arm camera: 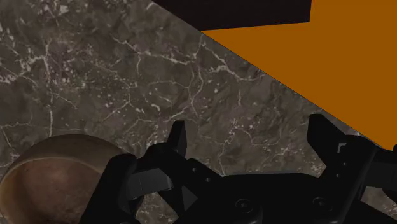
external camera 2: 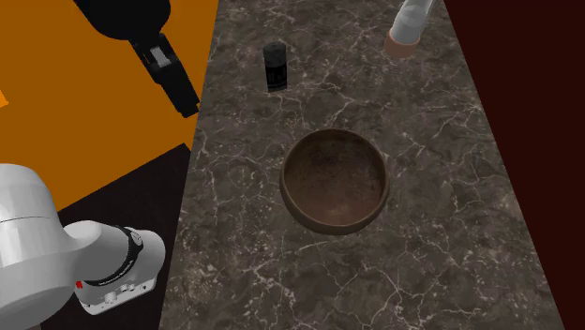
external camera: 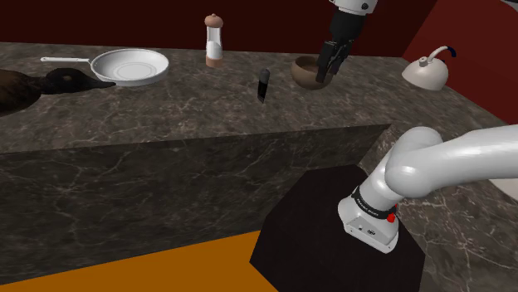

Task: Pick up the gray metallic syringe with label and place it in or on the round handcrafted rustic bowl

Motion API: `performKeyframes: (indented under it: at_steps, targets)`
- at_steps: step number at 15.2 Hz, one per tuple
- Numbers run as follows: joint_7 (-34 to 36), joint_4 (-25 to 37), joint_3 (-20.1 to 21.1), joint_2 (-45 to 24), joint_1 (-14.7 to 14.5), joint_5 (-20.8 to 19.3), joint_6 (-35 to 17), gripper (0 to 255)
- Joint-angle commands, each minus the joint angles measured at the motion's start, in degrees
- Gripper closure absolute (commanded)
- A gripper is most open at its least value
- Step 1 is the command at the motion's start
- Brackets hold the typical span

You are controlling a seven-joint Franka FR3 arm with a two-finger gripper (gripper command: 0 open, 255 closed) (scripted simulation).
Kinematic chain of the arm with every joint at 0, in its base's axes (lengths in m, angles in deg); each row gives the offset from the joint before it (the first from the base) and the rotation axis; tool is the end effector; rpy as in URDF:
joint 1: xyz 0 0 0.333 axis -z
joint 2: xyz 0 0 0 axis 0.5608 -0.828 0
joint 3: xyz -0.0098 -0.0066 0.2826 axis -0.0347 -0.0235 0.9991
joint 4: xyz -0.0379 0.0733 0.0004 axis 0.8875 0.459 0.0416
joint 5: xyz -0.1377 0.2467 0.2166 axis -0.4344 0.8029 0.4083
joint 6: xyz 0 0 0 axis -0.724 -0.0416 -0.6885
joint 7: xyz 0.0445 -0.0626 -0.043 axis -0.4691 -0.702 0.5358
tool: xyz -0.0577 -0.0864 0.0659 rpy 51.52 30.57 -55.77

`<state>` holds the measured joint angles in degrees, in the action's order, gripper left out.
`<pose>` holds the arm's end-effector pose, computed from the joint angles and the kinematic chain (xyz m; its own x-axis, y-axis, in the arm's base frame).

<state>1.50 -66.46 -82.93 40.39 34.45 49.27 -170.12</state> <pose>0.2991 0.0066 0.5548 0.9996 0.0025 -0.0278 0.0012 -0.9989 -0.0474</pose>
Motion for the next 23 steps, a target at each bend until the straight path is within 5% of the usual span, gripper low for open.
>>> performKeyframes:
  at_steps: [1, 14, 23]
  targets:
    - [0.00, 0.00, 0.00, 0.00, 0.00, 0.00, 0.00, 0]
    - [15.48, 6.97, 9.49, -20.44, 2.60, -3.32, -23.51, 0]
    - [16.46, 3.28, 9.93, -23.08, 2.91, -4.07, -30.17, 0]
